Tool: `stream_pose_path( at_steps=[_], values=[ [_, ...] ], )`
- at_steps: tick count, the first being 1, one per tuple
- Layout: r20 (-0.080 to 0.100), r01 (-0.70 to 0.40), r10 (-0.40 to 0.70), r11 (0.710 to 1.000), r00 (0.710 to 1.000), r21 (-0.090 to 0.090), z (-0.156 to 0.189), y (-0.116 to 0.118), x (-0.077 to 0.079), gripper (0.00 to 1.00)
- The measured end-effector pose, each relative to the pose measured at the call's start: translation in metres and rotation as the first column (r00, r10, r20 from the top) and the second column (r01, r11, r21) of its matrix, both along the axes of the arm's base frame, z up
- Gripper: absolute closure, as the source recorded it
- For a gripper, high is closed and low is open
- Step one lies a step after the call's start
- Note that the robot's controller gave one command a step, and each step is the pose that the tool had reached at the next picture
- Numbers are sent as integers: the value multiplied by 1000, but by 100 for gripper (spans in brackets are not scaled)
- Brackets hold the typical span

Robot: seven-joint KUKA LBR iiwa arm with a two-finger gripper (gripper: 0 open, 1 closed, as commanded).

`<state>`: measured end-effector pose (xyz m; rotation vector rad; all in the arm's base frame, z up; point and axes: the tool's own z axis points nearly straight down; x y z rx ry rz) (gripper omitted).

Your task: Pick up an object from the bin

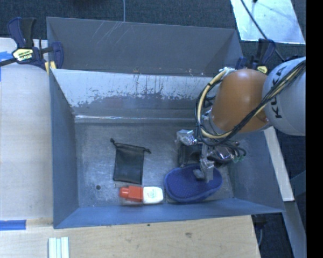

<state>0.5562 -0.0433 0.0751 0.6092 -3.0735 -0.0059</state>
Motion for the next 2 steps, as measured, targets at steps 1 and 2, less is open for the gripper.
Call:
stream_pose_path(
  at_steps=[1, 2],
  values=[
    [24, -2, 2, 1000, 1000, 2, 5, 2, 5, 100],
    [18, -14, 14, 1000, 1000, -2, 153, -7, 35, 100]
  ],
)
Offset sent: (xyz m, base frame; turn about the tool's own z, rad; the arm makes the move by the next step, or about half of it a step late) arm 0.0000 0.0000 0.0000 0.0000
